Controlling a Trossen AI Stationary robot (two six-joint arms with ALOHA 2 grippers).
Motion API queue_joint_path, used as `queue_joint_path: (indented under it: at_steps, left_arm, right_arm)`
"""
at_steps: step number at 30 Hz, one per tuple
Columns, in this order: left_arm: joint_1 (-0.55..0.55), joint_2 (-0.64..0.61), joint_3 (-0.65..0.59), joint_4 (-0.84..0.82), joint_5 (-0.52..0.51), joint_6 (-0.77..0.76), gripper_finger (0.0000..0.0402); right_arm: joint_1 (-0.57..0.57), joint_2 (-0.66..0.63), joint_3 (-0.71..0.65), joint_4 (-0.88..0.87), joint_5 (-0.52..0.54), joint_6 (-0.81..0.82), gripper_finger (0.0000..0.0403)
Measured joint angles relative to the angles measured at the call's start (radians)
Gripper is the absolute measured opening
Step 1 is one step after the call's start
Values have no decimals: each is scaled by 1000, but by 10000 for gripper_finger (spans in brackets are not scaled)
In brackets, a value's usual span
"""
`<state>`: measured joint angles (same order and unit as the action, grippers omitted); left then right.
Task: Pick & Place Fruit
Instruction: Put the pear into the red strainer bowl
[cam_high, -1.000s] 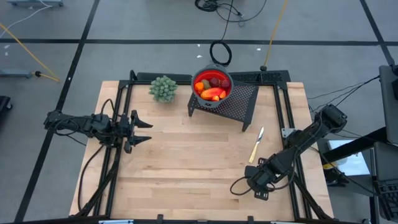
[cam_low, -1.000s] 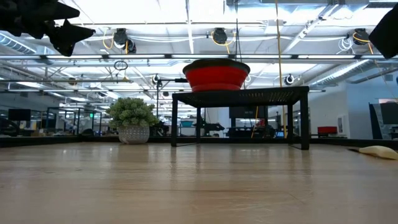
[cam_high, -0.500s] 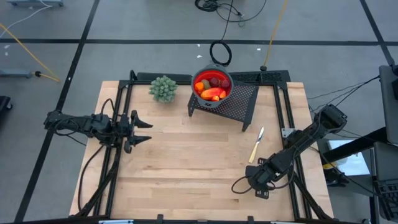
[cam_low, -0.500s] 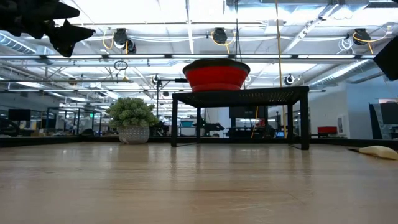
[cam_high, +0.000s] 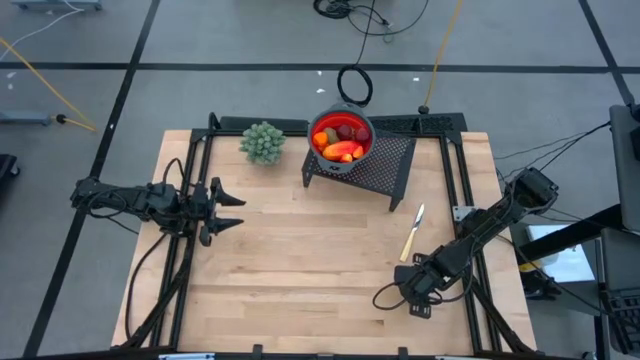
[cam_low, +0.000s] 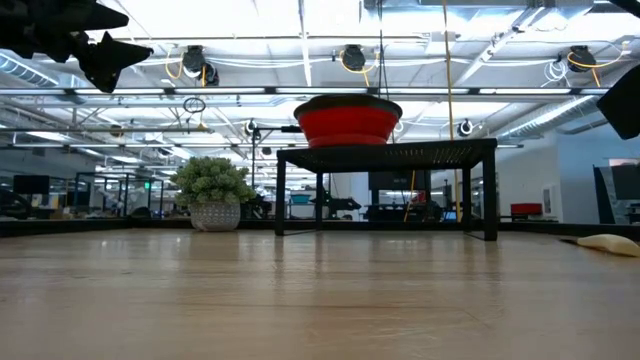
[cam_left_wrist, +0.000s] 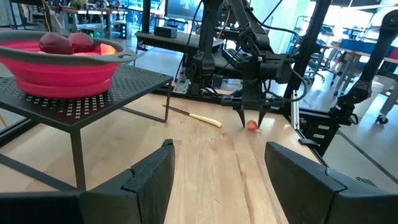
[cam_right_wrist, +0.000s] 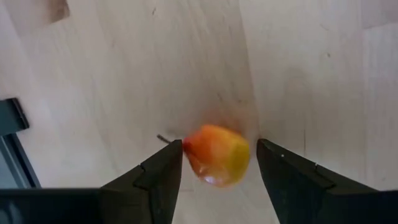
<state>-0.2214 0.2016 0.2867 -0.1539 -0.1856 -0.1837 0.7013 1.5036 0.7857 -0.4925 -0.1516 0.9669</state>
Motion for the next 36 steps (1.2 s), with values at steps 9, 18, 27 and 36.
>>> queue_joint_path:
  at_steps: [9,18,27,36]
  left_arm:
    - [0,0,0,0,0,-4,250]
    - [0,0,0,0,-26,-5,250]
    - [0,0,0,0,-34,-9,250]
    - [0,0,0,0,-35,-29,250]
  right_arm:
    - [0,0,0,-4,1,-48,198]
    - [0,0,-1,-10,1,-63,151]
    - [0,0,-1,-1,-6,-63,128]
    - [-19,-121,-2,93,-48,-52,127]
